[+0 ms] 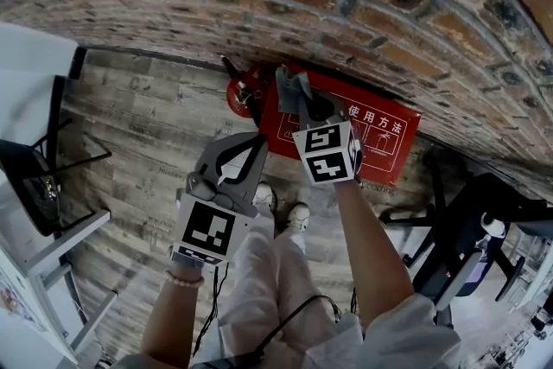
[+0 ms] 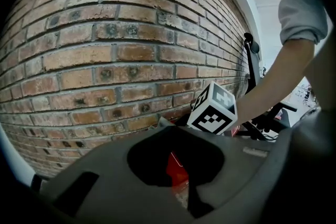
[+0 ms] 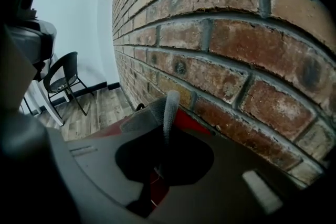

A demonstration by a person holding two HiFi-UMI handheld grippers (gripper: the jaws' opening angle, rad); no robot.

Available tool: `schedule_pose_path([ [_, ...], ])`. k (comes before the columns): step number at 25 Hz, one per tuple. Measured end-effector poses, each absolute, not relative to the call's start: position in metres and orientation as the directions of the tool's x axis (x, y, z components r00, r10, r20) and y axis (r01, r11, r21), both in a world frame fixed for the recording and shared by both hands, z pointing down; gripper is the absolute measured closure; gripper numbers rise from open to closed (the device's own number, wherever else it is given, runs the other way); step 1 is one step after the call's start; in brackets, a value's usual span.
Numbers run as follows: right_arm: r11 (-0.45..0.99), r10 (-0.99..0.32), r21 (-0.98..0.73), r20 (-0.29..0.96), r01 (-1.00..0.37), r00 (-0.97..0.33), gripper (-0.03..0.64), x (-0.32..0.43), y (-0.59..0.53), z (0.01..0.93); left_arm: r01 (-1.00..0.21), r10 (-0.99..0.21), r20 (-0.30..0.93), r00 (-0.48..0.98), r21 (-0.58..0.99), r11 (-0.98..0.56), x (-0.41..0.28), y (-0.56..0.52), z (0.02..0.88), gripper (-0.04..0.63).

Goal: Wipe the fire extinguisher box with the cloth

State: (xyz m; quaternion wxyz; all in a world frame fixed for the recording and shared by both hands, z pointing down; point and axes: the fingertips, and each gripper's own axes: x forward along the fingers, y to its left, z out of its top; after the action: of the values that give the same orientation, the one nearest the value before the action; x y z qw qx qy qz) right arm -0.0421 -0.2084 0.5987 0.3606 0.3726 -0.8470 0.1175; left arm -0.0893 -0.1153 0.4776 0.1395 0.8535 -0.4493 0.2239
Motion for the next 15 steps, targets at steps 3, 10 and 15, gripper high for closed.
schedule_pose_path([
  [3, 0.688, -0.552, 0.072, 0.698, -0.722, -0.456, 0.598, -0.033, -0.210, 0.598, -0.824, -0.700, 0.508, 0.502, 0.037, -0.565, -0.083, -0.117, 0.478, 0.598],
  [10, 0.664, -0.568, 0.073, 0.696, -0.744, -0.439, 0.598, -0.010, -0.211, 0.599, -0.813, -0.690, 0.506, 0.518, 0.039, -0.581, -0.065, -0.120, 0.479, 0.598],
  [15, 0.648, -0.579, 0.080, 0.698, -0.758, -0.421, 0.598, 0.008, -0.212, 0.599, -0.802, -0.680, 0.506, 0.531, 0.043, -0.596, -0.051, -0.121, 0.480, 0.598],
])
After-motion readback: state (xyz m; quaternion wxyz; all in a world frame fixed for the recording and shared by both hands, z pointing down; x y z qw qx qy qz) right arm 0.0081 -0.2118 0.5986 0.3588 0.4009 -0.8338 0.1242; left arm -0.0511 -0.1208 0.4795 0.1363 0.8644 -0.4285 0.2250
